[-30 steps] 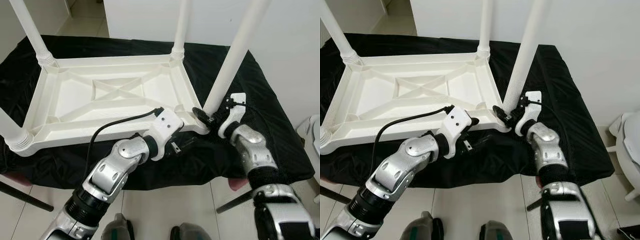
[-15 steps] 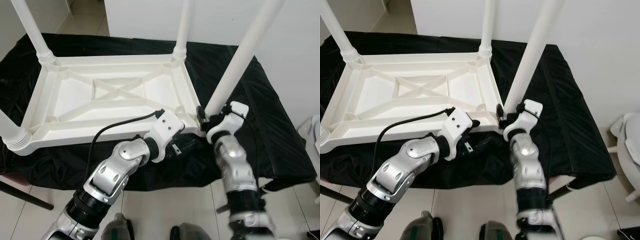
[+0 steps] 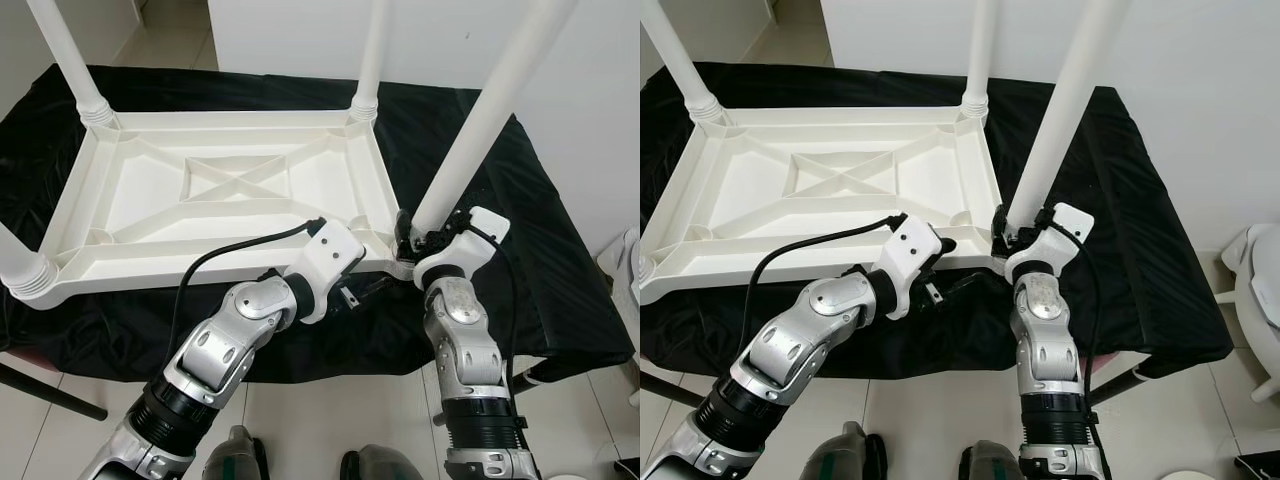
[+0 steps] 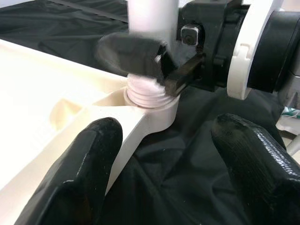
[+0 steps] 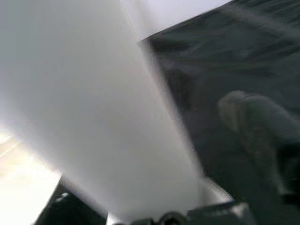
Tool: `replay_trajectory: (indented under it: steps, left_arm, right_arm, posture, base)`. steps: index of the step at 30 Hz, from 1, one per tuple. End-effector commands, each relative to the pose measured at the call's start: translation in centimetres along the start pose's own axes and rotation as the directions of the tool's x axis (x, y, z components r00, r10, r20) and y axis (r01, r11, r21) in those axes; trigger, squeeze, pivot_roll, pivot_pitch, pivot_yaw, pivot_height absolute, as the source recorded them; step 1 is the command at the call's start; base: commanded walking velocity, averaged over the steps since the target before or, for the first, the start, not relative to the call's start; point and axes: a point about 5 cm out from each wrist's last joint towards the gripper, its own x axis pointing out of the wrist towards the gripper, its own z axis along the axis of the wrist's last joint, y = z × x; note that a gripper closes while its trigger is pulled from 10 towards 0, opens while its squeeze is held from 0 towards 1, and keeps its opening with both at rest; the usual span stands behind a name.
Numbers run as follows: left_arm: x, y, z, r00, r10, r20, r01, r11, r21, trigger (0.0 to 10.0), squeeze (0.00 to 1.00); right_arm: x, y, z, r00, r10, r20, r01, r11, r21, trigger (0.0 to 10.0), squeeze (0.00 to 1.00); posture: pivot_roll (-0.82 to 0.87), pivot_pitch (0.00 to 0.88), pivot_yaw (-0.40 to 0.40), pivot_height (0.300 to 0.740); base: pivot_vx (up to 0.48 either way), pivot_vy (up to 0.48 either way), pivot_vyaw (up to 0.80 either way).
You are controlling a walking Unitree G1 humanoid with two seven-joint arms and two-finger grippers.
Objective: Building children table
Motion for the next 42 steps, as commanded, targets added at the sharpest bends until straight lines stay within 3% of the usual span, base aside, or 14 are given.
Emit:
replay_trajectory:
  steps: [1, 6, 8, 9, 12, 16, 20, 25, 26, 27, 36, 39, 40, 42]
  left_arm:
    - [0.2, -0.6, -0.3, 0.998, -0.062, -0.011, 0.062, 0.998, 0.001, 10.0, 0.0]
    - [0.2, -0.7, -0.3, 0.998, -0.064, -0.01, 0.064, 0.998, 0.0, 10.0, 0.0]
    - [0.3, -0.7, -0.3, 0.998, -0.065, -0.009, 0.065, 0.998, 0.001, 10.0, 0.0]
    - [0.3, -0.7, -0.3, 0.998, -0.065, -0.009, 0.065, 0.998, 0.001, 10.0, 0.0]
    - [0.3, -0.7, -0.3, 0.998, -0.068, -0.008, 0.068, 0.998, 0.005, 10.0, 0.0]
    - [0.3, -0.6, -0.1, 0.998, -0.068, -0.006, 0.068, 0.998, 0.007, 10.0, 0.0]
    - [0.2, -0.3, -0.1, 0.998, -0.056, -0.006, 0.056, 0.998, 0.015, 10.0, 0.0]
    - [0.1, -0.3, -0.1, 0.999, -0.05, -0.006, 0.05, 0.999, 0.013, 10.0, 0.0]
    - [0.0, -0.3, -0.1, 0.999, -0.05, -0.006, 0.05, 0.999, 0.013, 10.0, 0.0]
    - [0.0, -0.3, -0.1, 0.999, -0.05, -0.007, 0.05, 0.999, 0.013, 10.0, 0.0]
    - [0.0, -0.3, 0.0, 0.999, -0.042, -0.005, 0.042, 0.999, 0.008, 10.0, 0.0]
    - [0.1, -0.4, 0.0, 0.999, -0.048, -0.004, 0.048, 0.999, 0.005, 10.0, 0.0]
    - [0.1, -0.5, 0.0, 0.999, -0.049, -0.003, 0.049, 0.999, 0.004, 10.0, 0.0]
    - [0.2, -0.4, 0.1, 0.999, -0.05, -0.001, 0.05, 0.999, 0.003, 10.0, 0.0]
  right_arm:
    - [0.5, -0.1, -0.2, 0.992, 0.127, -0.022, -0.127, 0.992, 0.006, 10.0, 0.0]
    - [1.1, -1.4, -0.2, 0.957, 0.289, -0.03, -0.29, 0.955, -0.061, 10.0, 0.0]
    - [1.4, -2.2, -0.3, 0.918, 0.391, -0.058, -0.396, 0.909, -0.133, 10.0, 0.0]
    - [1.4, -2.2, -0.3, 0.918, 0.391, -0.058, -0.396, 0.909, -0.133, 10.0, 0.0]
    - [1.9, -2.7, -0.2, 0.861, 0.499, -0.097, -0.508, 0.843, -0.177, 10.0, 0.0]
    - [2.2, -2.9, -0.3, 0.825, 0.552, -0.12, -0.565, 0.806, -0.177, 10.0, 0.0]
    - [3.0, -3.2, -0.4, 0.739, 0.649, -0.181, -0.673, 0.702, -0.231, 10.0, 0.0]
    - [3.5, -3.4, -0.2, 0.705, 0.683, -0.193, -0.709, 0.673, -0.207, 9.6, 0.0]
    - [3.8, -3.6, -0.3, 0.699, 0.685, -0.203, -0.715, 0.668, -0.208, 2.3, 0.0]
    - [3.9, -3.8, -0.5, 0.691, 0.691, -0.214, -0.723, 0.662, -0.196, 0.0, 0.0]
    - [3.5, -4.3, -1.1, 0.655, 0.723, -0.22, -0.755, 0.634, -0.167, 0.0, 0.0]
    - [3.3, -4.4, -1.3, 0.669, 0.71, -0.22, -0.743, 0.649, -0.165, 0.0, 0.0]
    - [3.3, -4.5, -1.2, 0.692, 0.69, -0.213, -0.721, 0.673, -0.163, 10.0, 0.0]
    - [3.3, -4.6, -1.0, 0.737, 0.646, -0.199, -0.675, 0.717, -0.175, 10.0, 0.0]
  posture:
    - [-0.17, 0.0, -0.013, 0.74]
    - [-0.16, 0.0, -0.016, 0.74]
    - [-0.16, 0.0, -0.016, 0.74]
    - [-0.16, 0.0, -0.016, 0.74]
    - [-0.16, 0.0, -0.015, 0.74]
    - [-0.16, 0.0, -0.014, 0.74]
    - [-0.14, 0.0, -0.012, 0.74]
    - [-0.14, 0.0, -0.011, 0.74]
    - [-0.13, 0.0, -0.009, 0.74]
    - [-0.13, 0.0, -0.007, 0.74]
    - [-0.14, 0.0, -0.004, 0.74]
    - [-0.14, 0.0, -0.002, 0.74]
    - [-0.15, 0.0, -0.002, 0.74]
    - [-0.16, 0.0, -0.002, 0.74]
  base:
    - [0.0, 0.0, 0.0]
    - [0.0, 0.0, 0.0]
    - [0.0, 0.0, 0.0]
    - [0.0, 0.0, 0.0]
    - [0.0, 0.0, 0.0]
    - [0.0, 0.0, 0.0]
    - [0.0, 0.0, 0.0]
    - [0.0, 0.0, 0.0]
    - [0.0, 0.0, 0.0]
    - [0.0, 0.0, 0.0]
    - [0.0, 0.0, 0.0]
    - [0.0, 0.0, 0.0]
    - [0.0, 0.0, 0.0]
    - [0.0, 0.0, 0.0]
